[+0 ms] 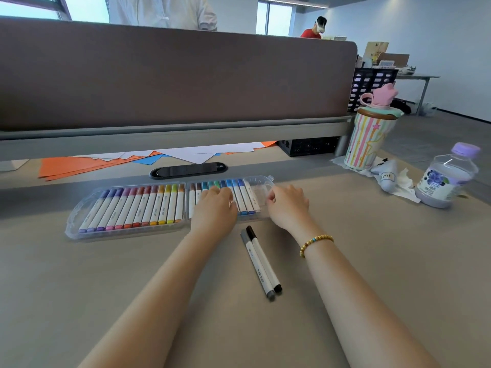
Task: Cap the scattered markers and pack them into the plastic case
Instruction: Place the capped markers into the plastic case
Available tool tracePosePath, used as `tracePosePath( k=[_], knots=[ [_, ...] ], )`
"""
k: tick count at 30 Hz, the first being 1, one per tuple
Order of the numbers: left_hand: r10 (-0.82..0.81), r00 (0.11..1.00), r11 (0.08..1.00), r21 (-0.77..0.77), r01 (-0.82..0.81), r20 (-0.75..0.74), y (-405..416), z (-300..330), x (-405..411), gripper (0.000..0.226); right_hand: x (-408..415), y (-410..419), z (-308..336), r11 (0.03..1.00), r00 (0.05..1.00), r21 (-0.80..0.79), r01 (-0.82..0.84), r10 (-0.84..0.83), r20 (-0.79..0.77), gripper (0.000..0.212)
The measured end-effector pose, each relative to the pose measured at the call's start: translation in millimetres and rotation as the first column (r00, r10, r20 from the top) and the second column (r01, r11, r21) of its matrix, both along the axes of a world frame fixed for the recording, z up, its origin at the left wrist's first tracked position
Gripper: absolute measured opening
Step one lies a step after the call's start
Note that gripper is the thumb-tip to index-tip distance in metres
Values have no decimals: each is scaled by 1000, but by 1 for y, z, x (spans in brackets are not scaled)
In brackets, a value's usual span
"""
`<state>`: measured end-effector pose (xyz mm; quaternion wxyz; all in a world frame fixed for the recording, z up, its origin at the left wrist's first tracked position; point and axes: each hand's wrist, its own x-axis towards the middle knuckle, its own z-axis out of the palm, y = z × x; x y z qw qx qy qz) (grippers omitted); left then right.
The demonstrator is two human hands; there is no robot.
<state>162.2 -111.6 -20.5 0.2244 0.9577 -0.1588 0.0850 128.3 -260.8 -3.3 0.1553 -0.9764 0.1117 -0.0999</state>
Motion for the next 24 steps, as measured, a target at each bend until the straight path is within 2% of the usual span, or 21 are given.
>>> tracePosePath(
  k=[2, 5, 8, 11, 16, 18, 24],
  knots=[
    [21, 999, 998, 64, -18, -48, 4, 4, -23, 26, -13, 3, 5, 998, 989, 40, -48, 53, -138, 19],
    [-14, 976, 986, 159, 50, -217, 3, 8, -45, 35, -26, 8, 9, 987, 945, 135, -82, 121, -304, 19],
    [-33, 951, 984, 156, 85, -307, 0, 10, -57, 46, -37, 11, 12, 982, 906, 152, -110, 161, -390, 29],
    [-68, 925, 979, 154, 135, -374, -2, 10, -64, 47, -43, 12, 18, 980, 876, 136, -148, 194, -442, 31],
    [-45, 931, 971, 205, 126, -361, -5, 8, -67, 36, -50, 18, 25, 975, 836, 122, -185, 222, -501, 24],
    [-20, 941, 967, 233, 104, -338, -5, 9, -67, 40, -52, 20, 23, 976, 822, 116, -184, 218, -526, 28],
    [5, 949, 916, 382, 122, -316, -5, 12, -56, 29, -52, 24, 20, 980, 835, 47, -192, 188, -517, 42]
  ],
)
